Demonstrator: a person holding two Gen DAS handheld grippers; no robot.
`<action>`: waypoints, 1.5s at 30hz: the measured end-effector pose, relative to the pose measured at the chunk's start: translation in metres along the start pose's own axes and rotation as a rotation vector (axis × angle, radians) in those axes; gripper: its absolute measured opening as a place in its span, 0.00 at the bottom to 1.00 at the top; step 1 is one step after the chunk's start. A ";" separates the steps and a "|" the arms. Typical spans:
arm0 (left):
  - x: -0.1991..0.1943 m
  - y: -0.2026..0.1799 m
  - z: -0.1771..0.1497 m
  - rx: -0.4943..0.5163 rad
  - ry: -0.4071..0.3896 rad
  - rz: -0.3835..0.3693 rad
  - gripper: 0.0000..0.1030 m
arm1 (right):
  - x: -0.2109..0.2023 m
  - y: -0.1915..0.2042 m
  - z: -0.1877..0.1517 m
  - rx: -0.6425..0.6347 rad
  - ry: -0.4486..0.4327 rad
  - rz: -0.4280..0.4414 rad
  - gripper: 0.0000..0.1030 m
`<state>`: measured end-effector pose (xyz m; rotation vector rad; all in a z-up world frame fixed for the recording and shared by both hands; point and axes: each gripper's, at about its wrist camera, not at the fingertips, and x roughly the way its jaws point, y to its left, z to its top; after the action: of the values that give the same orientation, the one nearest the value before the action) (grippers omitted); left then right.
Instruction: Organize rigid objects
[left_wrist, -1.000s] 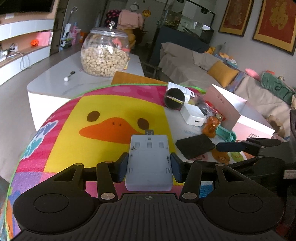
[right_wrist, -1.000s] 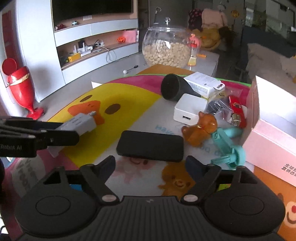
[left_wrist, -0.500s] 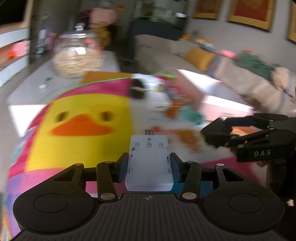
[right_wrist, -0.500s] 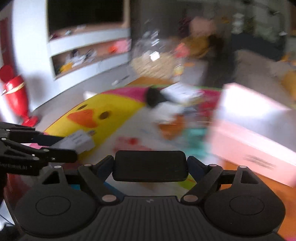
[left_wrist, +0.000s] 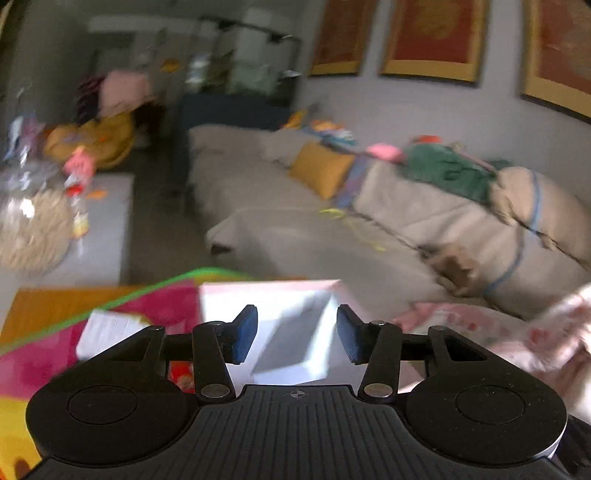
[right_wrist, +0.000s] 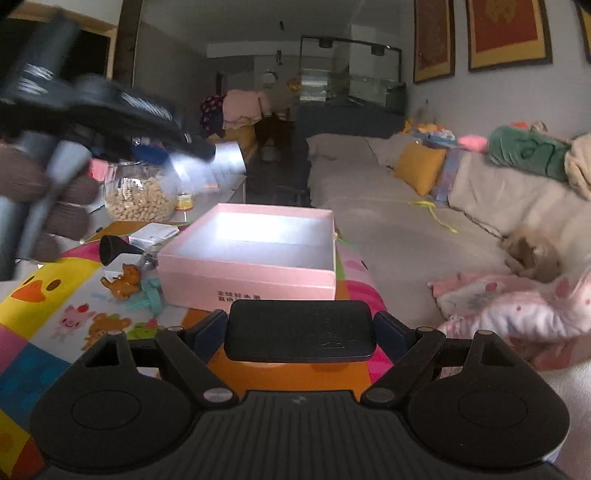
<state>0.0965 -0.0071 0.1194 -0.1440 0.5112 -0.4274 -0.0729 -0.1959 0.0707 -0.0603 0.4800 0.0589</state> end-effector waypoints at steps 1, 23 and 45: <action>-0.001 0.010 -0.006 -0.038 -0.002 -0.012 0.50 | -0.002 -0.001 -0.001 -0.001 0.000 0.000 0.83; -0.087 0.142 -0.100 -0.231 0.062 0.164 0.50 | 0.088 0.038 0.063 0.093 0.015 0.198 0.84; 0.020 0.188 -0.061 -0.160 0.154 0.227 0.52 | 0.124 0.108 0.099 -0.038 0.093 0.332 0.82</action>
<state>0.1491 0.1522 0.0128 -0.2060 0.7053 -0.1758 0.0746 -0.0762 0.0960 -0.0202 0.5786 0.3922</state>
